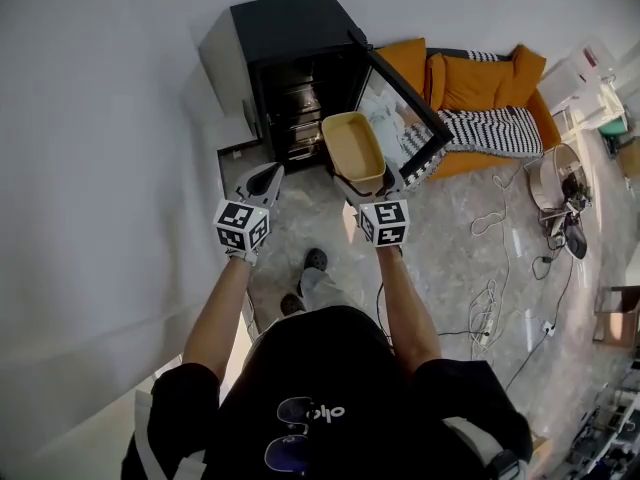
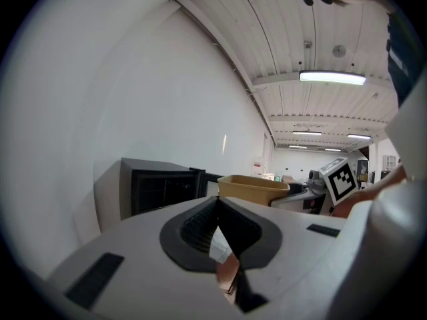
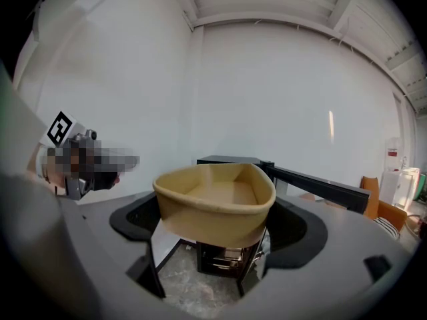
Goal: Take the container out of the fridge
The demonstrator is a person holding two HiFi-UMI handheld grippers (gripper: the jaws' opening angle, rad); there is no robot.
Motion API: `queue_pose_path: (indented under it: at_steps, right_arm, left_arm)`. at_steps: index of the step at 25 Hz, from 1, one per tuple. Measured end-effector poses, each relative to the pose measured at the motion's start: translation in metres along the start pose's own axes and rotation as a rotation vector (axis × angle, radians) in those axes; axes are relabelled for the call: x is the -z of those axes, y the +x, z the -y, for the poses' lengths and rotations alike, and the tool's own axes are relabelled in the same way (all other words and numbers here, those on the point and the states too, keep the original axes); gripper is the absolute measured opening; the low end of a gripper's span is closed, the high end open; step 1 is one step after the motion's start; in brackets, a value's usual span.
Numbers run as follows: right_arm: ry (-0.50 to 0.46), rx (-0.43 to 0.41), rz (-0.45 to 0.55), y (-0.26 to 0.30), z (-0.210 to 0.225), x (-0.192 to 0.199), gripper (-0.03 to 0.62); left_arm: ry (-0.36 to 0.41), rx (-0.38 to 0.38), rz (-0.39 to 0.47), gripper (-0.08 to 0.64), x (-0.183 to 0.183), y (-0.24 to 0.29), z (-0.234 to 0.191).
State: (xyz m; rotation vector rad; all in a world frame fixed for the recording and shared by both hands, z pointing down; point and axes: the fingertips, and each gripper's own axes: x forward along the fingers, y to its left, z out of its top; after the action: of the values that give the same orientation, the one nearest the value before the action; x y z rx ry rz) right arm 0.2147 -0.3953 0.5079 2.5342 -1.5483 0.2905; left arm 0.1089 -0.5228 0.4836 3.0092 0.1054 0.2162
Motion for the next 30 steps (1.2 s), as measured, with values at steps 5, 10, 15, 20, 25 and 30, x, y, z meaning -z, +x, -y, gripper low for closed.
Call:
queue_pose_path:
  at_steps: [5, 10, 15, 20, 25, 30]
  right_arm:
    - [-0.023, -0.022, -0.007, -0.022, -0.021, 0.003, 0.499]
    - [-0.056, -0.047, -0.007, -0.027, -0.029, 0.000, 0.499]
    - [-0.053, -0.066, -0.005, -0.022, -0.029, 0.003, 0.499]
    - [-0.064, -0.103, -0.002, -0.015, -0.026, -0.002, 0.499]
    - [-0.060, -0.131, -0.007, -0.021, -0.019, -0.002, 0.499]
    - [-0.059, -0.144, -0.013, -0.010, -0.011, 0.001, 0.499]
  left_arm:
    - [-0.002, -0.002, 0.002, 0.003, 0.002, -0.031, 0.016]
    - [0.001, -0.016, 0.011, 0.003, -0.002, -0.048, 0.020]
    - [-0.001, -0.033, 0.003, 0.003, 0.005, -0.051, 0.011]
    - [0.011, -0.055, 0.007, 0.003, -0.004, -0.046, 0.003]
    - [0.008, -0.098, 0.020, 0.003, -0.011, -0.046, 0.005]
    - [-0.001, -0.122, 0.022, 0.003, -0.011, -0.036, 0.000]
